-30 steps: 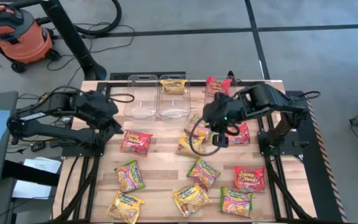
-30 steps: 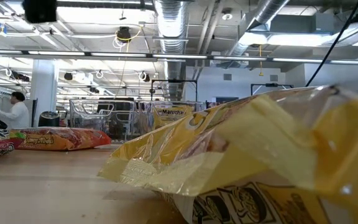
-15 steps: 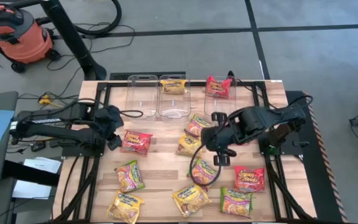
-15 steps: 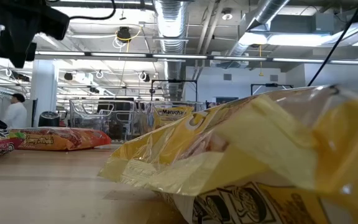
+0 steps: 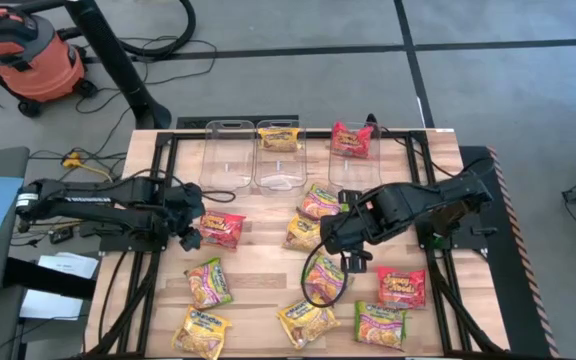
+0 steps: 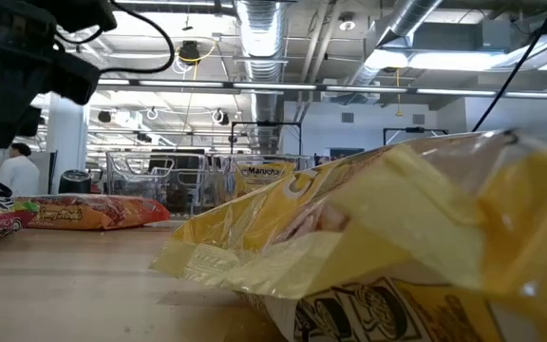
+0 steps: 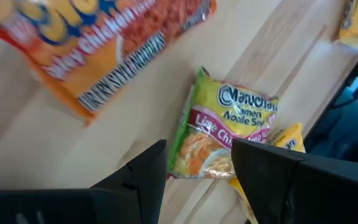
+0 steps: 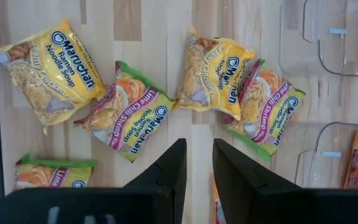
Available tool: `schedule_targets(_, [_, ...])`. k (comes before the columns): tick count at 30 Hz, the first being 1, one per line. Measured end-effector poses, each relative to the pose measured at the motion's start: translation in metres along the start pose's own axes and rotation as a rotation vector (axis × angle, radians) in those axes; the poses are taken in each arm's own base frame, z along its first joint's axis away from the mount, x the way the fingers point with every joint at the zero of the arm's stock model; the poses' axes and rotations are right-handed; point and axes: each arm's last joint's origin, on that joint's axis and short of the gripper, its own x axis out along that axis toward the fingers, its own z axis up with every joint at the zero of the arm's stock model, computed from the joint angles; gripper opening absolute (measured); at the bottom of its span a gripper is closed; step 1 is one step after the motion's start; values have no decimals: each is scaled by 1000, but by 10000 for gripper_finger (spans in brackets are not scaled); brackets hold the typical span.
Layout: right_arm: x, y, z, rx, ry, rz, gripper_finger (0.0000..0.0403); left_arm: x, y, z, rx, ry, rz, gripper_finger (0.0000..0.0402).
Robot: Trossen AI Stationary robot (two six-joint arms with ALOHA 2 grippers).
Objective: Sort Maruchan noodles
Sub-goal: Put the green noodle pack into the left transparent bin
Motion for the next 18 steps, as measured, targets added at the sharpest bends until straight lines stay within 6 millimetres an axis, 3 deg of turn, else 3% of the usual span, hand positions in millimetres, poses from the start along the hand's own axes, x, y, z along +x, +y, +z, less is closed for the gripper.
schedule_targets(18, [0,0,2,-10,-14,4,102,52,14,-16,-37,22,-66,167])
